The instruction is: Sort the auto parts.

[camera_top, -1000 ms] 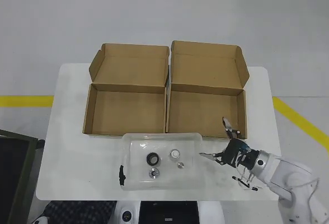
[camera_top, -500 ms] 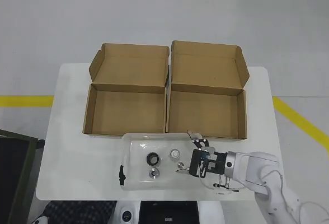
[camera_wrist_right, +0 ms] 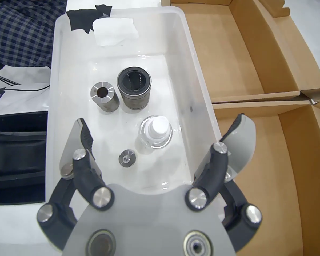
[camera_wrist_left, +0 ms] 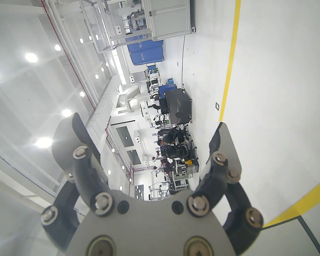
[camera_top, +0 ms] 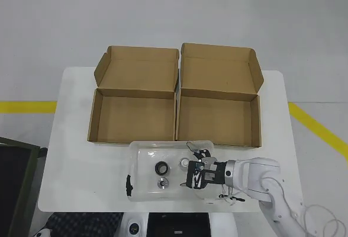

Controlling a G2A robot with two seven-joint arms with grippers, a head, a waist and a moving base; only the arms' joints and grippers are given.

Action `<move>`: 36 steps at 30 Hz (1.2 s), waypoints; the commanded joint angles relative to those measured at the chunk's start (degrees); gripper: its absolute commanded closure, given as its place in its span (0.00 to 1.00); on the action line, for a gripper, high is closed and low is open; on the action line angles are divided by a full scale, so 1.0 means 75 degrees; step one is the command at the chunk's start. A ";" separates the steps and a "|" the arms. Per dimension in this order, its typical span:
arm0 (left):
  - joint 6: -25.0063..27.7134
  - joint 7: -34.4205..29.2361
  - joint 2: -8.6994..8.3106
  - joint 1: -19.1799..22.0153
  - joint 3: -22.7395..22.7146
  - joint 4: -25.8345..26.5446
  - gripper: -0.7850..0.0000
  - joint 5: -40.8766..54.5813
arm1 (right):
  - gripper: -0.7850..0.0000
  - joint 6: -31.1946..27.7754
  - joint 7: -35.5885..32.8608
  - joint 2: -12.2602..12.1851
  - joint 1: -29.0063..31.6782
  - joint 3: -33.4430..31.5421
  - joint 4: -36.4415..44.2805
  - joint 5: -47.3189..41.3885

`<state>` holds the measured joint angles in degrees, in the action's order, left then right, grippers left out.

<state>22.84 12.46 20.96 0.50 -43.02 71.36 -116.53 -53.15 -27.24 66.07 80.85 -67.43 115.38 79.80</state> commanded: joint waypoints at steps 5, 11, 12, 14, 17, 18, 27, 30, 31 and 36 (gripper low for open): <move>0.0000 0.0000 0.0000 0.0000 0.0000 0.0000 0.00 0.0000 | 0.00 0.0097 -0.0212 -0.0017 -0.0141 0.0191 -0.0179 -0.0092; 0.0000 0.0000 0.0000 0.0000 0.0000 0.0000 0.00 0.0000 | 0.00 0.0171 -0.0382 -0.0040 -0.0255 0.0337 -0.0325 -0.0173; 0.0000 0.0000 0.0000 0.0000 0.0000 0.0000 0.00 0.0000 | 0.00 0.0186 -0.0396 -0.0043 -0.0277 0.0356 -0.0353 -0.0198; 0.0000 0.0000 0.0000 0.0000 0.0000 0.0000 0.00 0.0000 | 0.00 0.0214 -0.0440 -0.0050 -0.0327 0.0398 -0.0414 -0.0235; 0.0000 0.0000 0.0000 0.0000 0.0000 0.0000 0.00 0.0000 | 0.00 0.0261 -0.0513 -0.0060 -0.0397 0.0453 -0.0483 -0.0281; 0.0000 0.0000 0.0000 0.0000 0.0000 0.0000 0.00 0.0000 | 0.01 0.0283 -0.0535 -0.0063 -0.0419 0.0468 -0.0505 -0.0294; 0.0000 0.0000 0.0000 0.0000 0.0000 0.0000 0.00 0.0000 | 0.27 0.0393 -0.0667 -0.0101 -0.0570 0.0576 -0.0698 -0.0419; 0.0000 0.0000 0.0000 0.0000 0.0000 0.0000 0.00 0.0000 | 0.43 0.0410 -0.0709 -0.0115 -0.0607 0.0619 -0.0744 -0.0450; 0.0000 0.0000 0.0000 0.0000 0.0000 0.0000 0.00 0.0000 | 0.49 0.0415 -0.0716 -0.0119 -0.0621 0.0630 -0.0762 -0.0464; 0.0000 0.0000 0.0000 0.0000 0.0000 0.0000 0.00 0.0000 | 0.58 0.0441 -0.0747 -0.0139 -0.0692 0.0702 -0.0839 -0.0523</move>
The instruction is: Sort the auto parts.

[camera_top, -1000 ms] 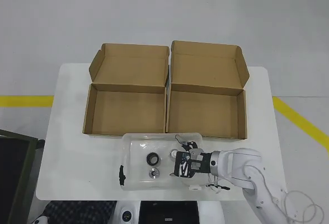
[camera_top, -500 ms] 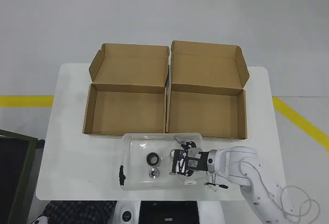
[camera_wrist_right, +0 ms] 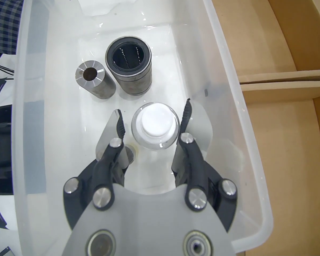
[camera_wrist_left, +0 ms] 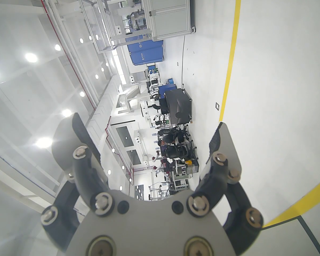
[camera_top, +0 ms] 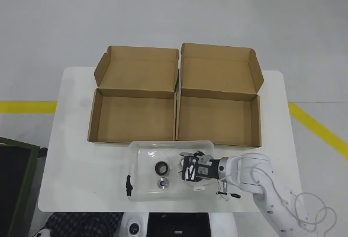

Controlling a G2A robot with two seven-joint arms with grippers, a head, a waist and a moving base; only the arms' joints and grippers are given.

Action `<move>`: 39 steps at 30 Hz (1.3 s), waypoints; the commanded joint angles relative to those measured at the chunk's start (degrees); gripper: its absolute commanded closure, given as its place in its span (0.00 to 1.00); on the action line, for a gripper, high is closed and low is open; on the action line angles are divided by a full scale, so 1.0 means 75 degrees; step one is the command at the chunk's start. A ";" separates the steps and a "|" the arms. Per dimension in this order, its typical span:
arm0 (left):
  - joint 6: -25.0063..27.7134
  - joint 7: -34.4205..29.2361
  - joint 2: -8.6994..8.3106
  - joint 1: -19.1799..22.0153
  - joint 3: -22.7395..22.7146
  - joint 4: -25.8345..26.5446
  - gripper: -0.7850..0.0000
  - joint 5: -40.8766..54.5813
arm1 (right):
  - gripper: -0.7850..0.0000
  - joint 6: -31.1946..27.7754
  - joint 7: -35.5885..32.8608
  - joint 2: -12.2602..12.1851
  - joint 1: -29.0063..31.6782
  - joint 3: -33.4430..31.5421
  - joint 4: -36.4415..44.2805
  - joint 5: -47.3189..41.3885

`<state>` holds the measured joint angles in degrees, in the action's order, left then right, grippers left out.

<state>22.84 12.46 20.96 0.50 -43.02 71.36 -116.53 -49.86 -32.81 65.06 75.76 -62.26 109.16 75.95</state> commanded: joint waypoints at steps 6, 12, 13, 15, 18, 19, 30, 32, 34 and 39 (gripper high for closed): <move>0.0000 0.0000 0.0000 0.0000 0.0000 0.0000 0.00 0.0000 | 1.00 -0.0015 -0.0012 -0.0030 -0.0089 0.0087 -0.0051 -0.0076; 0.0000 0.0000 0.0000 0.0000 0.0000 0.0000 0.00 0.0000 | 1.00 -0.0175 0.0004 -0.0101 -0.0055 -0.0054 0.0185 -0.0236; 0.0000 0.0000 0.0000 0.0000 0.0000 0.0000 0.00 0.0000 | 1.00 -0.0219 0.0004 -0.0119 -0.0030 -0.0100 0.0263 -0.0268; 0.0000 0.0000 0.0000 0.0000 0.0000 0.0000 0.00 0.0000 | 1.00 -0.0324 0.0053 -0.0155 0.0027 -0.0202 0.0441 -0.0357; 0.0000 0.0000 0.0000 0.0000 0.0000 0.0000 0.00 0.0000 | 1.00 -0.0460 0.0210 -0.0203 0.0123 -0.0335 0.0722 -0.0530; 0.0000 0.0000 0.0000 0.0000 0.0000 0.0000 0.00 0.0000 | 1.00 -0.0498 0.0244 -0.0218 0.0157 -0.0368 0.0833 -0.0564; 0.0000 0.0000 0.0000 0.0000 0.0000 0.0000 0.00 0.0000 | 1.00 -0.0845 0.1442 -0.0316 0.0337 -0.0599 0.1297 -0.1141; 0.0000 0.0000 0.0000 0.0000 0.0000 0.0000 0.00 0.0000 | 1.00 -0.0867 0.1645 -0.0321 0.0266 -0.0626 0.1128 -0.1307; 0.0000 0.0000 0.0000 0.0000 0.0000 0.0000 0.00 0.0000 | 1.00 -0.0870 0.1849 -0.0322 0.0161 -0.0658 0.0964 -0.1512; 0.0000 0.0000 0.0000 0.0000 0.0000 0.0000 0.00 0.0000 | 1.00 -0.0768 0.2460 -0.0330 -0.0034 -0.0890 0.0665 -0.2071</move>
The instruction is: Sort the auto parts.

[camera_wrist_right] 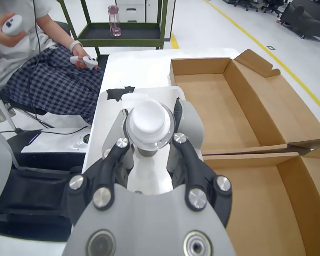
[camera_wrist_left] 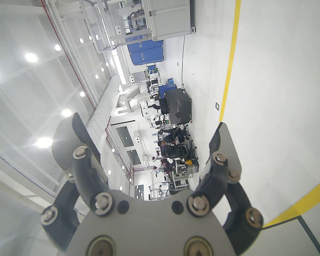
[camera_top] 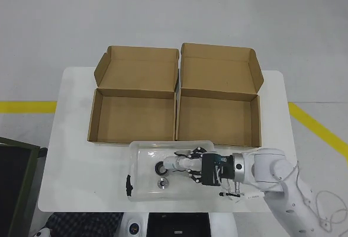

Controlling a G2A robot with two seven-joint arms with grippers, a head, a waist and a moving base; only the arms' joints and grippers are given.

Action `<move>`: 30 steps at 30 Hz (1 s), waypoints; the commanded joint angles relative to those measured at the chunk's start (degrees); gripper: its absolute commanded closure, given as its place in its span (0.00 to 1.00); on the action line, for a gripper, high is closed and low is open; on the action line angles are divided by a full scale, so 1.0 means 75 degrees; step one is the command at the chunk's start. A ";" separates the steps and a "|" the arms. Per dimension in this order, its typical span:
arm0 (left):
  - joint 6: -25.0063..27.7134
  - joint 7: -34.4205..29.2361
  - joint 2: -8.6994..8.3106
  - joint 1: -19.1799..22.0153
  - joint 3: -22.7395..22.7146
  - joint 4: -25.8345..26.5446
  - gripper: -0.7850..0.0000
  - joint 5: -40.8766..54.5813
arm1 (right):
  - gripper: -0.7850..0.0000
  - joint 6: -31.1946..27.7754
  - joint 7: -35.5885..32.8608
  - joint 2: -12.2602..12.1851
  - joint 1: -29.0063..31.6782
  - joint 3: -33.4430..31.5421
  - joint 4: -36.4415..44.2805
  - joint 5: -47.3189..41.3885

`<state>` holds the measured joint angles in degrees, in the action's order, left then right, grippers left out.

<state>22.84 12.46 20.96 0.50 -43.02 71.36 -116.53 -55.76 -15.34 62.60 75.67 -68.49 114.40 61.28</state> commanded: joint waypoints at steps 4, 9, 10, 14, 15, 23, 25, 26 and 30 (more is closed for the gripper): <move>0.0000 0.0000 0.0000 0.0000 0.0000 0.0000 0.00 0.0000 | 1.00 0.0108 0.0584 -0.0024 -0.0049 -0.0343 -0.0090 -0.0414; 0.0000 0.0000 0.0000 0.0000 0.0000 0.0000 0.00 0.0000 | 1.00 0.0288 0.1132 -0.0048 0.0060 -0.0700 -0.0116 -0.0684; 0.0000 0.0000 0.0000 0.0000 0.0000 0.0000 0.00 0.0000 | 1.00 0.0337 0.1238 -0.0050 0.0090 -0.0758 -0.0119 -0.0735; 0.0000 0.0000 0.0000 0.0000 0.0000 0.0000 0.00 0.0000 | 1.00 0.0488 0.1632 -0.0057 0.0220 -0.0952 -0.0168 -0.0883; 0.0000 0.0000 0.0000 0.0000 0.0000 0.0000 0.00 0.0000 | 1.00 0.0516 0.1719 -0.0058 0.0251 -0.0992 -0.0185 -0.0921; 0.0000 0.0000 0.0000 0.0000 0.0000 0.0000 0.00 0.0000 | 1.00 0.0644 0.2141 -0.0070 0.0414 -0.1241 -0.0328 -0.1207; 0.0000 0.0000 0.0000 0.0000 0.0000 0.0000 0.00 0.0000 | 1.00 0.0636 0.2173 -0.0077 0.0423 -0.1299 -0.0358 -0.1264; 0.0000 0.0000 0.0000 0.0000 0.0000 0.0000 0.00 0.0000 | 1.00 0.0652 0.2191 -0.0078 0.0428 -0.1326 -0.0362 -0.1286; 0.0000 0.0000 0.0000 0.0000 0.0000 0.0000 0.00 0.0000 | 1.00 0.0722 0.2269 -0.0082 0.0464 -0.1405 -0.0357 -0.1324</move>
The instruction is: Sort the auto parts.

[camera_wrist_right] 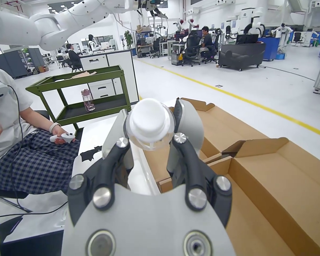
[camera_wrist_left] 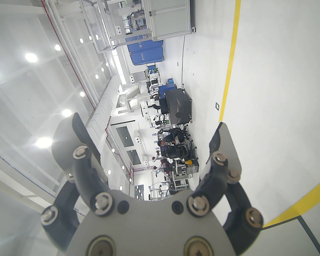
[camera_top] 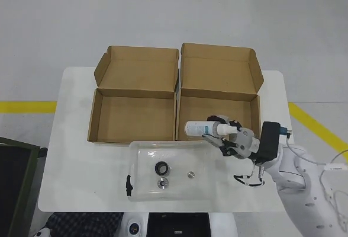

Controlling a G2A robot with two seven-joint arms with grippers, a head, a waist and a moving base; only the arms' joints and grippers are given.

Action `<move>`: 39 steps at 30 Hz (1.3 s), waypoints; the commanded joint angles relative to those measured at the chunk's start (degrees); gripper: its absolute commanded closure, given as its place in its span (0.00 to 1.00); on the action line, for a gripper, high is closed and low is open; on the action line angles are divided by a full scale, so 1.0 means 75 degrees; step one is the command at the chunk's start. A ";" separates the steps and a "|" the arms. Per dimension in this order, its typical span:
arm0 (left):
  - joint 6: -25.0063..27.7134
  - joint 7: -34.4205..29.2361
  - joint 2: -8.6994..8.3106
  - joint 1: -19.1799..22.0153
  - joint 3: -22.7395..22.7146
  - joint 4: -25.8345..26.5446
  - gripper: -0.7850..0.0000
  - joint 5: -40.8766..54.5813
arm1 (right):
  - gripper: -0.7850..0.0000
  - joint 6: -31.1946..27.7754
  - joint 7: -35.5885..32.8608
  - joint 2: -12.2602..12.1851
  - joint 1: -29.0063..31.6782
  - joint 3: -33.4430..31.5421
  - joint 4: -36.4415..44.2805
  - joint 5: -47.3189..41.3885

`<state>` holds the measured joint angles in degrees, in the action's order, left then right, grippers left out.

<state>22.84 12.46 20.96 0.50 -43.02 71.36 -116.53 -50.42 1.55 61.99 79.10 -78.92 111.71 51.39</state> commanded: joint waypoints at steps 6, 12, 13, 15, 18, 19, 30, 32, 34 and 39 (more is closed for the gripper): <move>0.0000 0.0000 0.0000 0.0000 0.0000 0.0000 0.00 0.0000 | 1.00 0.0207 -0.0013 -0.0002 -0.0013 -0.0076 -0.0018 0.0131; 0.0000 0.0000 0.0000 0.0000 0.0000 0.0000 0.00 0.0000 | 1.00 0.0652 -0.0262 0.0018 -0.0192 0.0065 -0.0083 0.0502; 0.0000 0.0000 0.0000 0.0000 0.0000 0.0000 0.00 0.0000 | 1.00 0.0751 -0.0329 0.0023 -0.0238 0.0101 -0.0097 0.0595; 0.0000 0.0000 0.0000 0.0000 0.0000 0.0000 0.00 0.0000 | 1.00 0.0934 -0.0462 0.0036 -0.0336 0.0200 -0.0116 0.0749; 0.0000 0.0000 0.0000 0.0000 0.0000 0.0000 0.00 0.0000 | 1.00 0.1212 -0.0726 0.0056 -0.0520 0.0359 -0.0181 0.0969; 0.0000 0.0000 0.0000 0.0000 0.0000 0.0000 0.00 0.0000 | 1.00 0.1299 -0.0815 0.0064 -0.0585 0.0419 -0.0211 0.1004; 0.0000 0.0000 0.0000 0.0000 0.0000 0.0000 0.00 0.0000 | 1.00 0.2252 -0.1935 0.0171 -0.1542 0.1031 -0.1037 0.1453; 0.0000 0.0000 0.0000 0.0000 0.0000 0.0000 0.00 0.0000 | 1.00 0.2365 -0.2121 0.0198 -0.1719 0.1163 -0.1275 0.1462; 0.0000 0.0000 0.0000 0.0000 0.0000 0.0000 0.00 0.0000 | 1.00 0.2479 -0.2310 0.0228 -0.1906 0.1300 -0.1539 0.1459; 0.0000 0.0000 0.0000 0.0000 0.0000 0.0000 0.00 0.0000 | 1.00 0.2614 -0.2746 0.0301 -0.2342 0.1658 -0.2088 0.1524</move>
<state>22.84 12.46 20.96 0.50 -43.02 71.36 -116.53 -30.99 -18.32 64.16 62.18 -66.98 96.70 62.61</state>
